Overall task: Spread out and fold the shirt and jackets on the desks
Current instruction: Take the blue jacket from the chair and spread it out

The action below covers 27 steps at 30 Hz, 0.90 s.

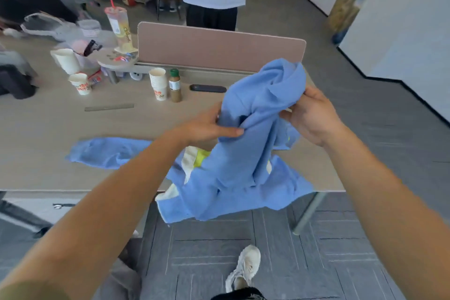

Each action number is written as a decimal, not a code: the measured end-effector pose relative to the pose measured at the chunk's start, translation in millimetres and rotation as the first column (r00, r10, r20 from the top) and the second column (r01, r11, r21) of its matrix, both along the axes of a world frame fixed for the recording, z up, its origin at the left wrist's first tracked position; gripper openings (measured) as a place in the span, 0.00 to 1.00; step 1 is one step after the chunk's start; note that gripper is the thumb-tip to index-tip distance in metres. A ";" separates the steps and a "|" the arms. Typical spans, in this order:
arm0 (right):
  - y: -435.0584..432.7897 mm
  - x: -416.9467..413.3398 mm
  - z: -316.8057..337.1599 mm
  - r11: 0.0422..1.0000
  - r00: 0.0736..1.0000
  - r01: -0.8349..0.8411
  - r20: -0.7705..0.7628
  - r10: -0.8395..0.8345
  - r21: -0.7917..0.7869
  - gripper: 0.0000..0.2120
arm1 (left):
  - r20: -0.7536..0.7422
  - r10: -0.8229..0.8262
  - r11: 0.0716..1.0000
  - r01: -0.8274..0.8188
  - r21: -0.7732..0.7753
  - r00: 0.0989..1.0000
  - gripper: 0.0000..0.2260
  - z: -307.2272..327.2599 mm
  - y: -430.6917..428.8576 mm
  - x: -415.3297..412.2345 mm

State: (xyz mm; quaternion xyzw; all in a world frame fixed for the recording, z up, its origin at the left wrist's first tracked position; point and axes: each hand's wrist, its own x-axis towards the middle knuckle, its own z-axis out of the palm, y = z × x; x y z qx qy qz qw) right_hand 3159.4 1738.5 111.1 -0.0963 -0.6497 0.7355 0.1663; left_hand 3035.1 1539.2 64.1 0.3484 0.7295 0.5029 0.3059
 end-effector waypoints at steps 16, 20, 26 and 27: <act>7.7 179.2 42.2 0.917 0.915 0.397 0.081 -0.394 -0.023 0.08 | 0.349 -0.341 0.876 0.161 0.454 0.873 0.15 57.1 62.3 191.4; 21.3 226.0 35.9 0.820 0.804 0.565 0.282 -0.523 -0.088 0.24 | 0.372 -0.270 0.840 0.029 0.541 0.888 0.16 69.2 99.2 233.8; -1.7 310.8 -41.1 0.718 0.752 0.603 0.051 -0.657 0.347 0.18 | 0.088 -0.176 0.863 0.111 0.493 0.980 0.15 69.9 148.6 277.9; -5.5 318.5 -54.0 0.731 0.792 0.533 0.055 -0.608 0.426 0.20 | 0.052 -0.180 0.870 0.135 0.474 0.982 0.15 70.8 155.0 288.3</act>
